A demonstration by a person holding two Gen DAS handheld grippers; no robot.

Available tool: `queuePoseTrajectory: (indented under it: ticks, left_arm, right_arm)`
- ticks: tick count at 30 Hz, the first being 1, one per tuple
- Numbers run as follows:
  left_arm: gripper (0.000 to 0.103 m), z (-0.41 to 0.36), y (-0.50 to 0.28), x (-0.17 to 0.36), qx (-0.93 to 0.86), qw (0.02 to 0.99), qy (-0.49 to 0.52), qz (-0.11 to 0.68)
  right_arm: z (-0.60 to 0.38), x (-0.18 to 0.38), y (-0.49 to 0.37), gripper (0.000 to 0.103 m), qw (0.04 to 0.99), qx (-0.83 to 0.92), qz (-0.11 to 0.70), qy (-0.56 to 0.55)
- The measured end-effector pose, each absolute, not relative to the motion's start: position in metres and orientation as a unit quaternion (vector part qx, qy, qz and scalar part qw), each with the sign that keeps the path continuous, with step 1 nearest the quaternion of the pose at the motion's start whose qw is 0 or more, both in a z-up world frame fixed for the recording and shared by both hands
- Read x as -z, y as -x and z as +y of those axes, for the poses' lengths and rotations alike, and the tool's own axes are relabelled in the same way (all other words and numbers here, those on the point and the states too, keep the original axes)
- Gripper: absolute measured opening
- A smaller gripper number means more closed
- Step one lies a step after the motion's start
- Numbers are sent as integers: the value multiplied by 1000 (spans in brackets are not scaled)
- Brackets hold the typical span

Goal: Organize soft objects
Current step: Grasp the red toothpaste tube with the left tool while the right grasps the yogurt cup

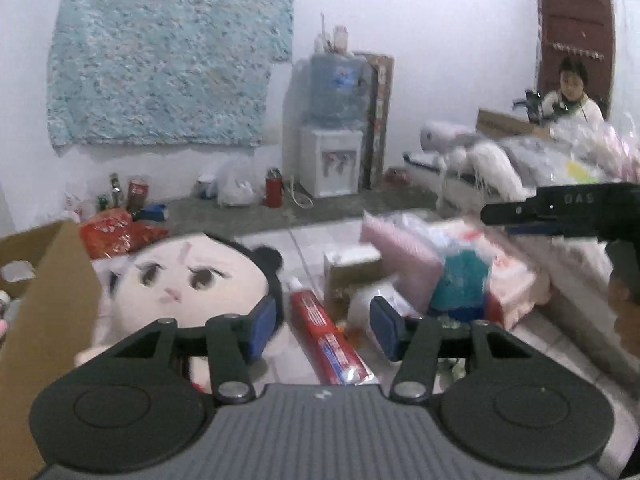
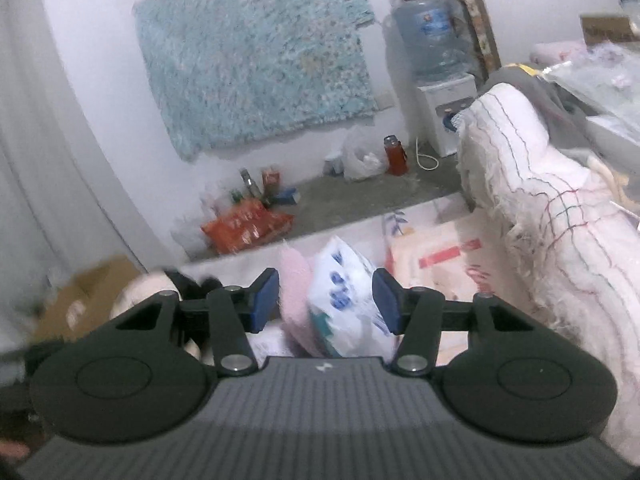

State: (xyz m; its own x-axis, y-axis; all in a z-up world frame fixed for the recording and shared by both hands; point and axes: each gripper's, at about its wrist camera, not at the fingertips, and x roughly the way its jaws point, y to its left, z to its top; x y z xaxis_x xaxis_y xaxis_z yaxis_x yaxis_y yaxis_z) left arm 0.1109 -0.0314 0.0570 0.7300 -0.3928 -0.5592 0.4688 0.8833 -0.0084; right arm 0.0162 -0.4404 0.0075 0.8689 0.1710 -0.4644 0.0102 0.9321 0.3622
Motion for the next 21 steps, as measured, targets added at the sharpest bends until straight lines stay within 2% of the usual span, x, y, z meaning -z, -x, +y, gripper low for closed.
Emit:
queuePoseTrajectory:
  ticks: [9,12,15,18,20,21]
  left_arm:
    - [54,-53,-157,-11,287,873,-38,392]
    - [54,-60,-178,3,253,865,-27,432]
    - [52,-68,-186,16,234,863,-45,446]
    - [52,-76,-183,18,212,878,-73,423]
    - [50,-81,-177,21,205,884,-101,408]
    - [46,-85,-173,20,209,882,-125,402]
  right_arm:
    - [-404,-2,-44,52,941,-98,286,-155]
    - [-407,-5,-40,52,939,-110,286,-158]
    - [-414,-14,-33,52,940,-98,279,-167]
    - [-415,-23,-21,52,948,-97,259,-158]
    - [-412,-27,-18,53,951,-110,251,-145]
    - [-410,-27,-18,53,951,-110,253,-141]
